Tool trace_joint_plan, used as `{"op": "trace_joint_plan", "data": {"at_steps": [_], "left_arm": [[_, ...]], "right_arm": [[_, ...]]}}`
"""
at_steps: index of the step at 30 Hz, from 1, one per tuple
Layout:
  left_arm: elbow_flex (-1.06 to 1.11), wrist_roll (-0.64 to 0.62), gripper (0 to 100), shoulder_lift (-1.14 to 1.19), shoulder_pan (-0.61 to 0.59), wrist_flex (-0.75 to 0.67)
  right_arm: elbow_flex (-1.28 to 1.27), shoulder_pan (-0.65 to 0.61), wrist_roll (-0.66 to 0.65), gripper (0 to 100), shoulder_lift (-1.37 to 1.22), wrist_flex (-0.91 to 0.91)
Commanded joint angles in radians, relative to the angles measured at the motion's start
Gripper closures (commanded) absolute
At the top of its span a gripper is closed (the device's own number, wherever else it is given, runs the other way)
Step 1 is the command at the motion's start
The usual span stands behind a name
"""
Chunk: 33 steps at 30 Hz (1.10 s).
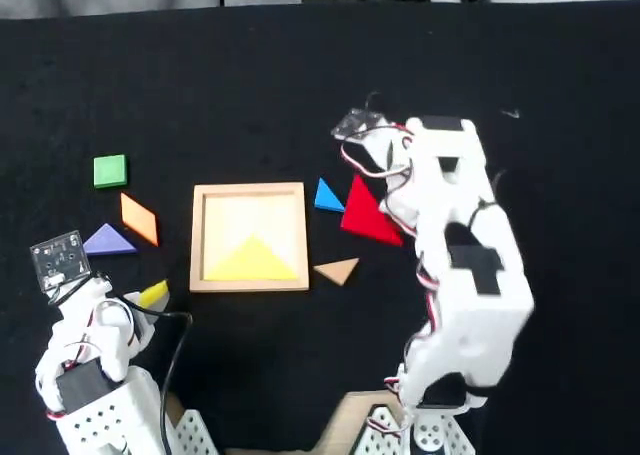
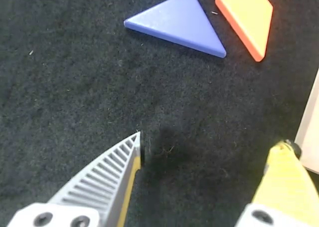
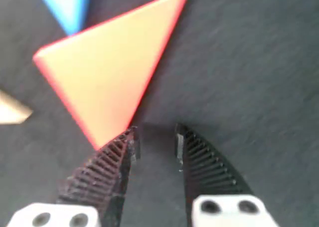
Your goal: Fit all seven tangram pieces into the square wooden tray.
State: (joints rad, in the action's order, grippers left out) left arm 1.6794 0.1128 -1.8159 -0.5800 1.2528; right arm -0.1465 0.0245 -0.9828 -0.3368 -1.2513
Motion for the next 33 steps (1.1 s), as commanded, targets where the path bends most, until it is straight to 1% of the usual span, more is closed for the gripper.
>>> {"op": "trace_joint_plan", "data": {"at_steps": [1, 3, 5, 7, 8, 10, 12, 14, 21, 33], "left_arm": [[0.019, 0.006, 61, -0.008, -0.008, 0.008], [0.019, 0.006, 61, -0.008, -0.008, 0.008], [0.019, 0.006, 61, -0.008, -0.008, 0.008], [0.019, 0.006, 61, -0.008, -0.008, 0.008], [0.019, 0.006, 61, -0.008, -0.008, 0.008], [0.019, 0.006, 61, -0.008, -0.008, 0.008], [0.019, 0.006, 61, -0.008, -0.008, 0.008], [0.019, 0.006, 61, -0.008, -0.008, 0.008], [0.019, 0.006, 61, -0.008, -0.008, 0.008], [0.019, 0.006, 61, -0.008, -0.008, 0.008]], "right_arm": [[-0.093, -0.002, 0.028, 87.5, 0.283, -0.009], [-0.163, -0.063, 0.135, 87.4, 0.420, -0.005], [-0.236, -0.152, 0.256, 87.1, 0.522, 0.009], [-0.294, -0.238, 0.374, 86.9, 0.564, 0.040], [-0.305, -0.269, 0.407, 85.6, 0.564, 0.046], [-0.308, -0.304, 0.456, 79.4, 0.547, 0.055], [-0.289, -0.313, 0.502, 72.7, 0.510, 0.069], [-0.277, -0.313, 0.519, 70.7, 0.466, 0.106], [-0.275, -0.334, 0.514, 71.1, 0.286, 0.189], [-0.275, -0.304, 0.509, 71.1, 0.185, 0.267]]}}
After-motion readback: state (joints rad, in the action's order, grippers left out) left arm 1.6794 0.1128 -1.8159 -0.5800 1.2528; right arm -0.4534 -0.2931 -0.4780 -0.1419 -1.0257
